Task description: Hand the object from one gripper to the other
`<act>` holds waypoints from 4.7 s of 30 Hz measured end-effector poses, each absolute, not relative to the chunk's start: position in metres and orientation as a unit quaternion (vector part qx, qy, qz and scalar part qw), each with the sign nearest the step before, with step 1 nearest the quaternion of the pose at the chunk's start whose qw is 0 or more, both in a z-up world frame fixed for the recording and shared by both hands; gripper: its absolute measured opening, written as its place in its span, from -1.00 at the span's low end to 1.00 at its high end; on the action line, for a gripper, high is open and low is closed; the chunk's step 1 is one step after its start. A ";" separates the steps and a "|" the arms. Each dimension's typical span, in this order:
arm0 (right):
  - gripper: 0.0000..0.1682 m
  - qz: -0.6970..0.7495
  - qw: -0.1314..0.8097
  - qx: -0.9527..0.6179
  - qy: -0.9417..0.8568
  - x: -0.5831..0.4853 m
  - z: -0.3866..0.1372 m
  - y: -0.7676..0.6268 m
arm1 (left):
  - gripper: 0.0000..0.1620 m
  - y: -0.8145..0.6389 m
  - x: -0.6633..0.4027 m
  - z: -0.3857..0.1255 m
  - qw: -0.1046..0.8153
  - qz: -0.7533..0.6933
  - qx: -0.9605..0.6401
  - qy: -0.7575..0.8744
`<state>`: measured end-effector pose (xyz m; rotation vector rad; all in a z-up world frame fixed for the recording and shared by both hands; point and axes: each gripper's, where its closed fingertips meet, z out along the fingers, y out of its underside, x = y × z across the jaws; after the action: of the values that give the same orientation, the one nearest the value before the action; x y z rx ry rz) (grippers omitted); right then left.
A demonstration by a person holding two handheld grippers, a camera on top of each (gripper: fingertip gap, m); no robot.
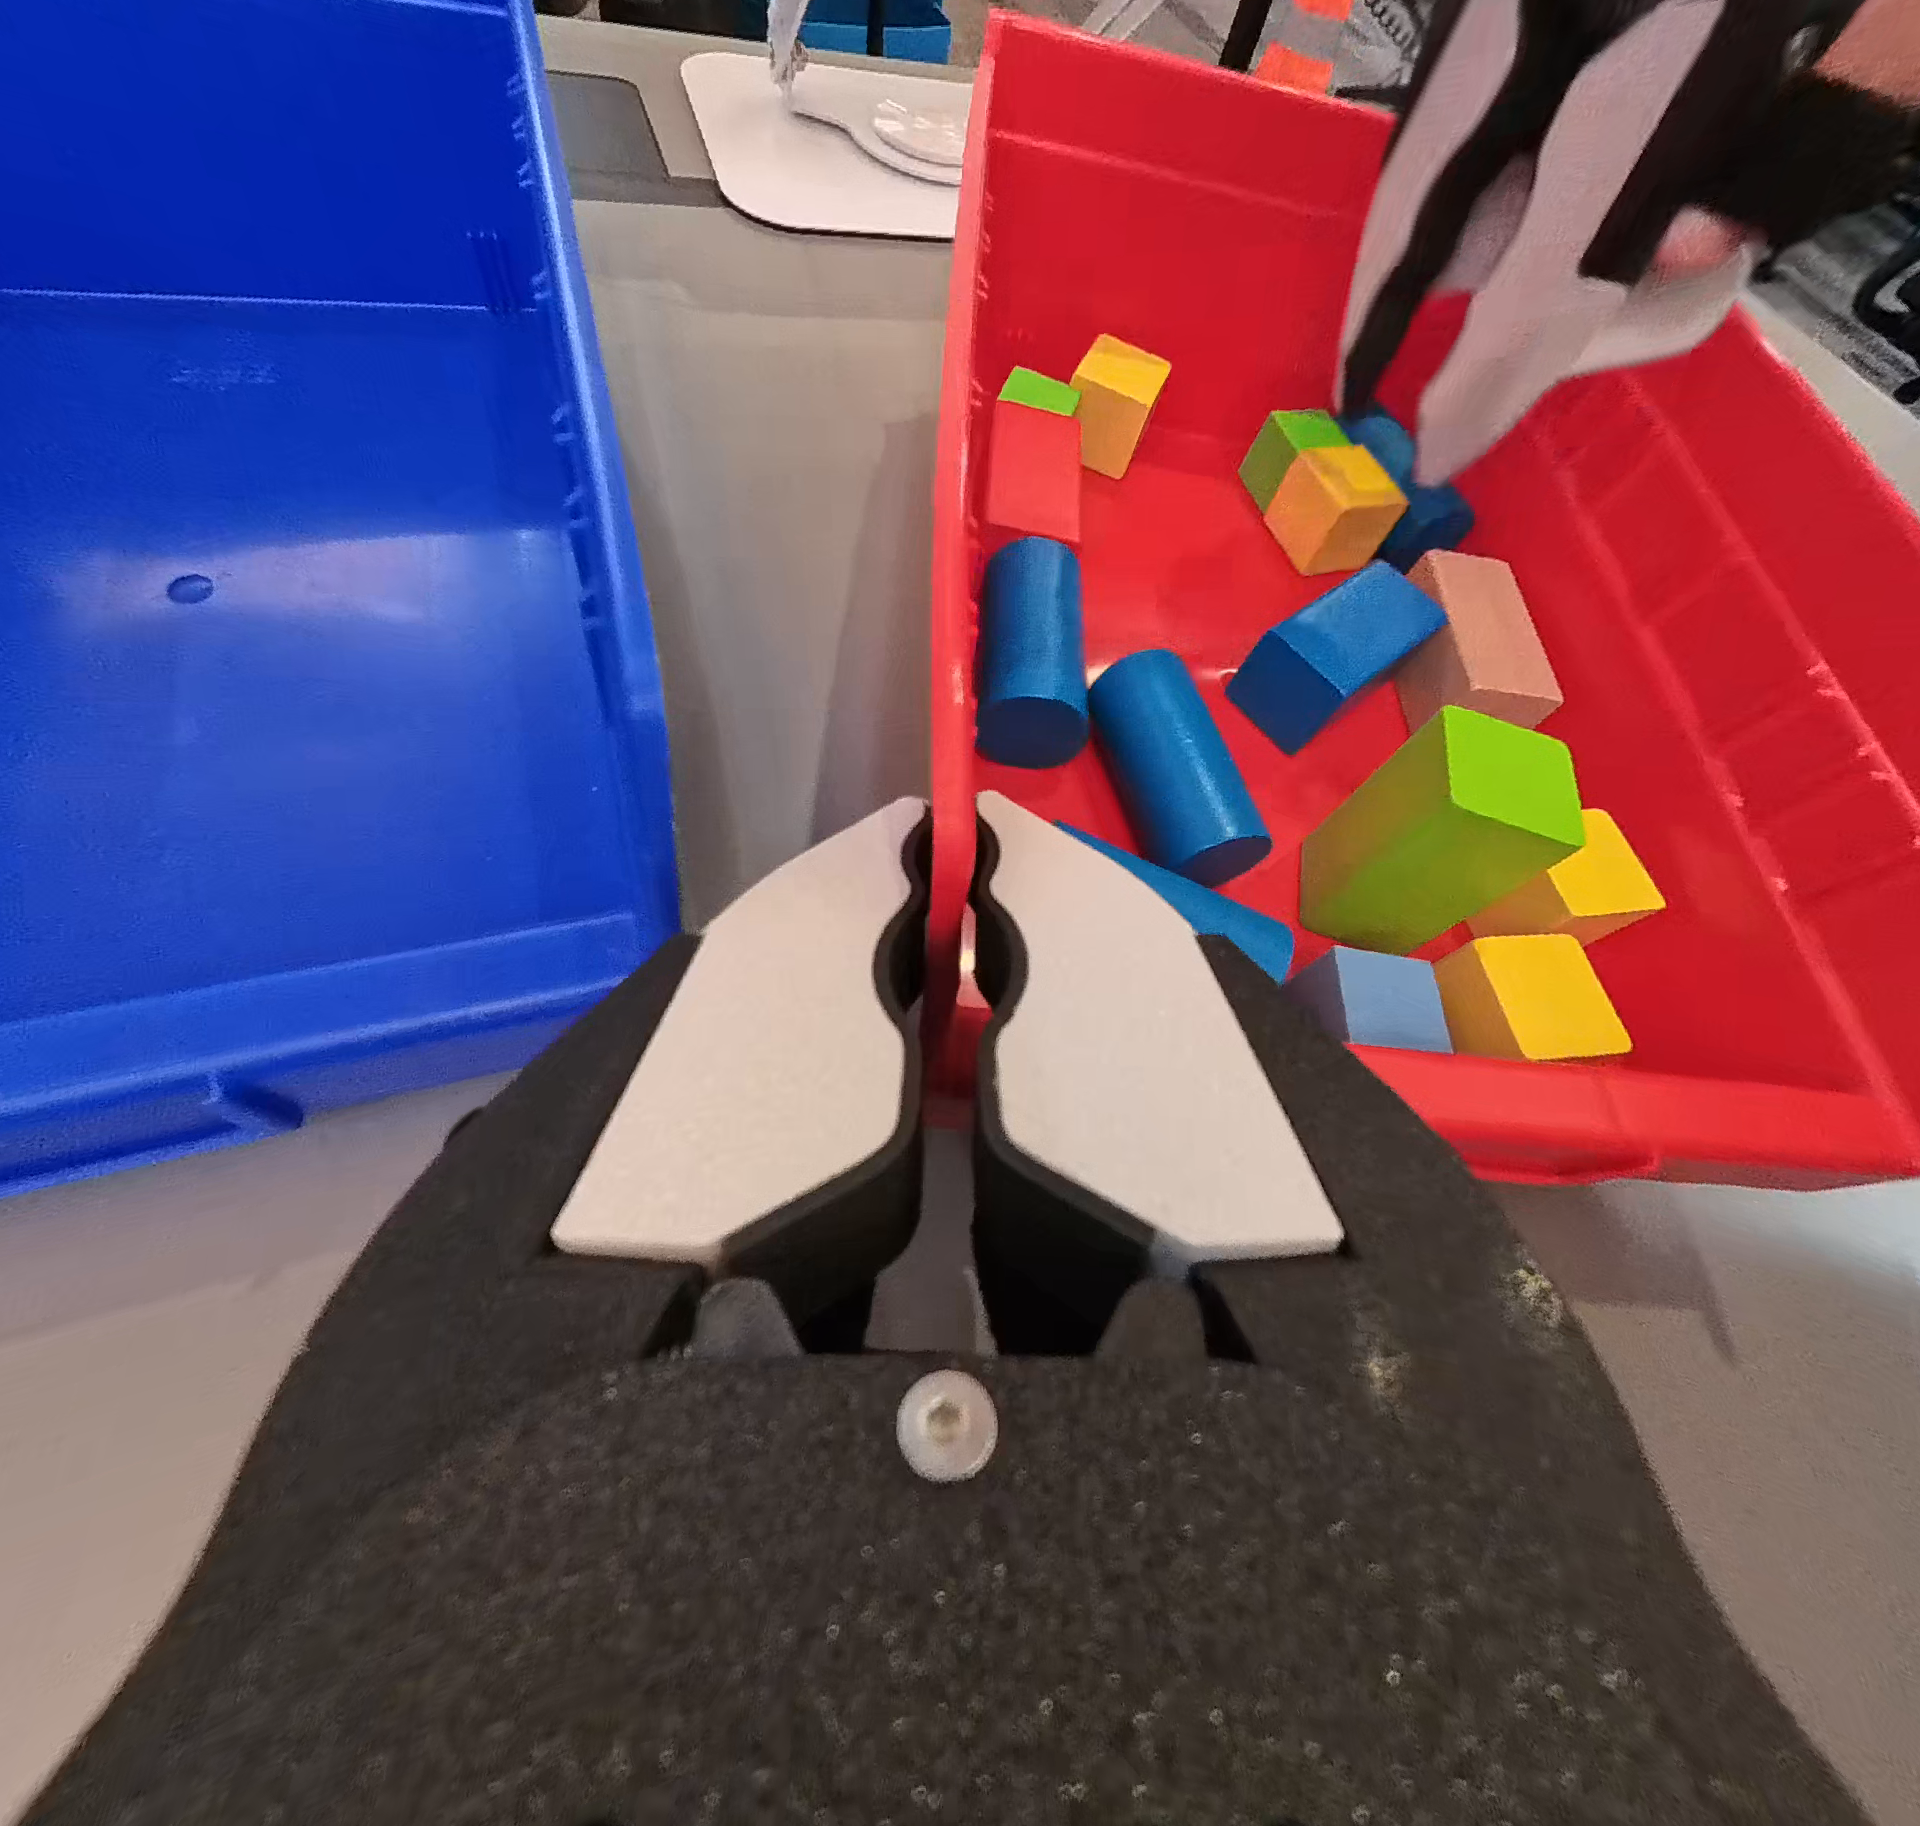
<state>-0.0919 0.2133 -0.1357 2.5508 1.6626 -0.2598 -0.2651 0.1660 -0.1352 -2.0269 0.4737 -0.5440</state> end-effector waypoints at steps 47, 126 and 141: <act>-0.18 -0.032 -0.095 0.678 0.729 -0.160 -0.159 0.163 | -0.95 0.170 -0.266 -0.135 0.480 -0.192 -0.837 0.178; -0.68 -0.050 -0.543 0.836 0.058 -0.051 -0.093 0.101 | -0.57 0.131 -0.337 -0.070 0.482 -0.273 -0.823 0.125; -0.64 -0.199 -0.491 0.815 0.235 -0.206 -0.111 0.064 | -0.96 0.259 -0.498 -0.138 0.448 -0.118 -0.882 0.090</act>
<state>-0.2059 0.0640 -0.1111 3.9006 1.1244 -0.9503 -0.4981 0.2588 -0.1380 -2.1830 0.2224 -0.2913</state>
